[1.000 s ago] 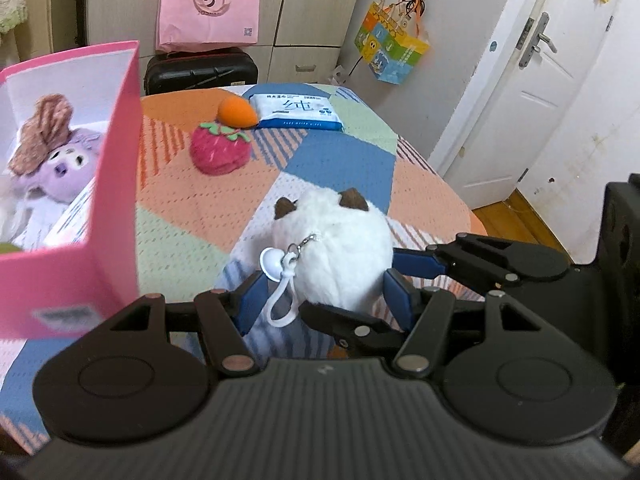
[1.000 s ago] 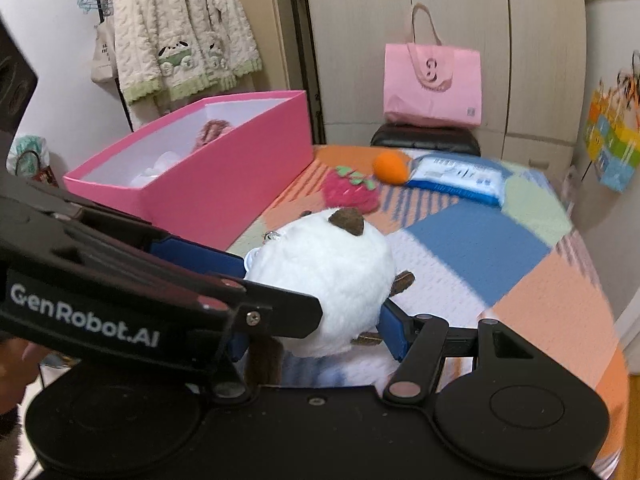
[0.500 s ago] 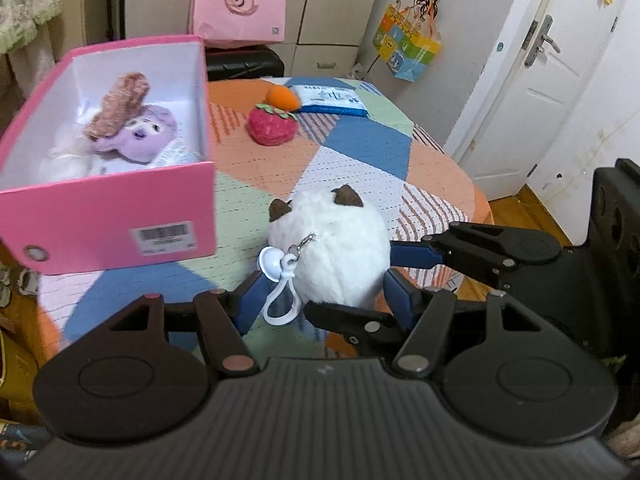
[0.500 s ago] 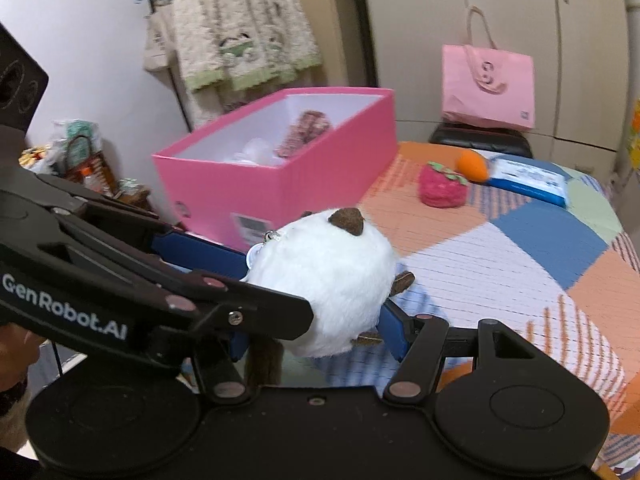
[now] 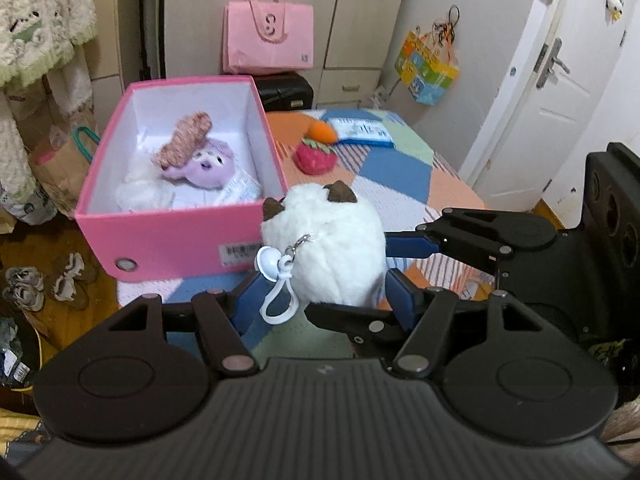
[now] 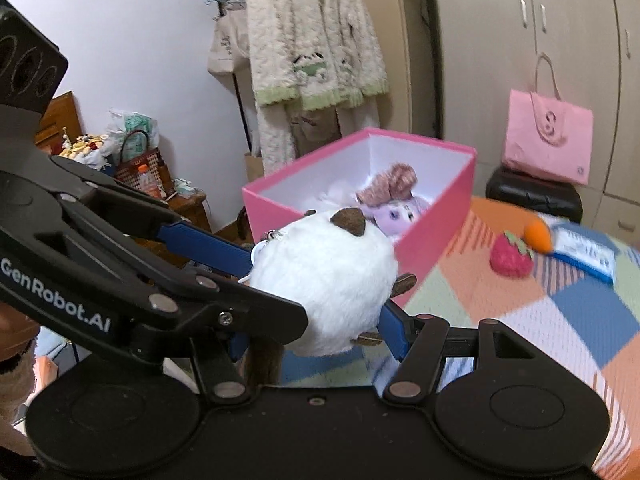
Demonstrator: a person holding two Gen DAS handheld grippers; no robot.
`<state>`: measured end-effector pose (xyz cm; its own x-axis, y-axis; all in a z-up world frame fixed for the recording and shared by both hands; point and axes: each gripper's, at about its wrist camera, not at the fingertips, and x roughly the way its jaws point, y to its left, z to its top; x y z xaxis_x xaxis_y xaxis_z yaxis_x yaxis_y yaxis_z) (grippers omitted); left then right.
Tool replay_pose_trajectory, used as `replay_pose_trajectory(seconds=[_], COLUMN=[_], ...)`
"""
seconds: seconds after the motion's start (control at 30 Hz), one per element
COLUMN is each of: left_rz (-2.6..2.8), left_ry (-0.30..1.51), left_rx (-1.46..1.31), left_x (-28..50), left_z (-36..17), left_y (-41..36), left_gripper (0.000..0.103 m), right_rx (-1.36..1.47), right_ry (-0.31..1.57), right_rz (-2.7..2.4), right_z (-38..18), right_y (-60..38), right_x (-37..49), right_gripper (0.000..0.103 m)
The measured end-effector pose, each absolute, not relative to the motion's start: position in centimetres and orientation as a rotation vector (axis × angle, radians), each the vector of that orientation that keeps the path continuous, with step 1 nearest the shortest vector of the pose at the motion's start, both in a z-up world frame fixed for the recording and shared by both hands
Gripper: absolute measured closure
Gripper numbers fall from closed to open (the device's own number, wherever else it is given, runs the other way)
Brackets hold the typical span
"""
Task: Organize soft objects
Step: 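Lift and carry the white plush cat with both grippers over the box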
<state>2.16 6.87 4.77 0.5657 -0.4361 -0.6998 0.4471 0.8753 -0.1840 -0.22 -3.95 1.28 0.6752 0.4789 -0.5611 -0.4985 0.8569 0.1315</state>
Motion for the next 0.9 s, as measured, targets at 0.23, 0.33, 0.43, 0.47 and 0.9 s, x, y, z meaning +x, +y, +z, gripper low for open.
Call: replay_pose_trajectory(seconds=[0.23,0.33,0.43,0.47,0.9], left_rz=[-0.507,-0.501,-0.515,-0.516,-0.48], left_ry=[0.772,0.748,0.744,0.743,0.698], left_rx=[-0.022,-0.04,-0.075,-0.085,-0.158], left_x=[3.6,4.6,6.2,6.7,16.3], left_z=[6.1,6.3,6.2,6.1,5.2], left_y=[8.3,8.5,8.8,8.8,9.3], left_gripper=[0.039,0.039,0.038,0.038,0.041], right_rx=[-0.035,-0.02,-0.004,0.0,-0.009], right_ry=[0.599,0.591,0.588,0.582,0.538], right_rz=[0.566,0.575,0.6,0.617,0.599], right_z=[2.8,3.1,3.1,3.0,2.7], right_y=[-3.3,-3.3,-3.3,-3.4,-3.5], right_x=[1.8,3.3,4.8,5.3,14.6], right_gripper=[0.034,0.034,0.034,0.034,0.034])
